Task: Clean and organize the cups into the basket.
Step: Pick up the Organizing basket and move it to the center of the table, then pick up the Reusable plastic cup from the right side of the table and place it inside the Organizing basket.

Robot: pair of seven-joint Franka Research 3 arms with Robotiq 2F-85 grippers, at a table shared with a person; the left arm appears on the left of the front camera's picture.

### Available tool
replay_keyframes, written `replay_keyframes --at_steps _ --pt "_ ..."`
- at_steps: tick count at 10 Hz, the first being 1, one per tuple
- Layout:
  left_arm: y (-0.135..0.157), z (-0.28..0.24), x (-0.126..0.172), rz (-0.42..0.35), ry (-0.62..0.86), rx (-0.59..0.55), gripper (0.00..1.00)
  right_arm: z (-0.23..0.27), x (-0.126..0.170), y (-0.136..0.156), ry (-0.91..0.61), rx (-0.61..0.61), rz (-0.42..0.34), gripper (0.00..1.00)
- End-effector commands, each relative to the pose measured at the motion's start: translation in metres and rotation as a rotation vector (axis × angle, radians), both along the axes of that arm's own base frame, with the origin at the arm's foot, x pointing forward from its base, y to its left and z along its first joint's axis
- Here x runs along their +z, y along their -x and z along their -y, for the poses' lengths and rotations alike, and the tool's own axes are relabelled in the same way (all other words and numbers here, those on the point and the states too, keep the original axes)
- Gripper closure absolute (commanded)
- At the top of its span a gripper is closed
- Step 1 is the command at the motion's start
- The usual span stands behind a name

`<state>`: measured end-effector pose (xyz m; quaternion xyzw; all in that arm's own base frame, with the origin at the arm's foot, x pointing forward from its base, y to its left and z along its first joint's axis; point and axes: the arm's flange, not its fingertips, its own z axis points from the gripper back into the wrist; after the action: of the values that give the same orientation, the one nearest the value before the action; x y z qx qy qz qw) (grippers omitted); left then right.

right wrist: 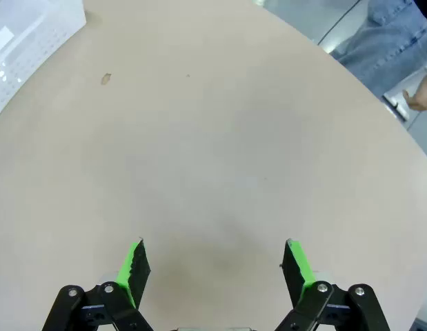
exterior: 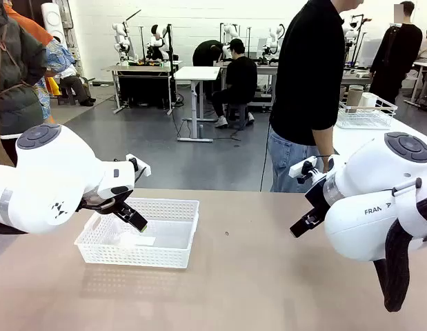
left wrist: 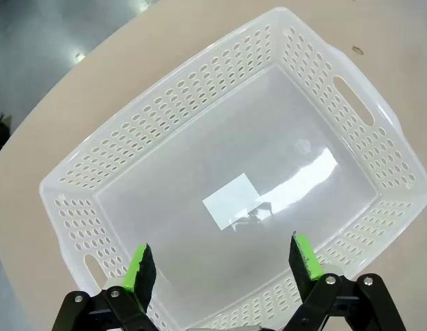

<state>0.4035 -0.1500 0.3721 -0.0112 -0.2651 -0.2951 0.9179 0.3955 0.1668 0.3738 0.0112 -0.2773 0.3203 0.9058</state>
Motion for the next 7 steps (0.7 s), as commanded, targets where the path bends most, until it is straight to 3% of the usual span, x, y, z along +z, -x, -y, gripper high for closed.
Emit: replay_keyframes --at_steps 1,7 --pt "0.0001 0.0001 0.0000 0.000 0.000 0.000 0.00 0.0000 0.0000 0.0000 0.000 0.000 0.000 0.00" --pt "0.0001 0.0001 0.0000 0.000 0.000 0.000 0.00 0.0000 0.0000 0.0000 0.000 0.000 0.000 0.00"
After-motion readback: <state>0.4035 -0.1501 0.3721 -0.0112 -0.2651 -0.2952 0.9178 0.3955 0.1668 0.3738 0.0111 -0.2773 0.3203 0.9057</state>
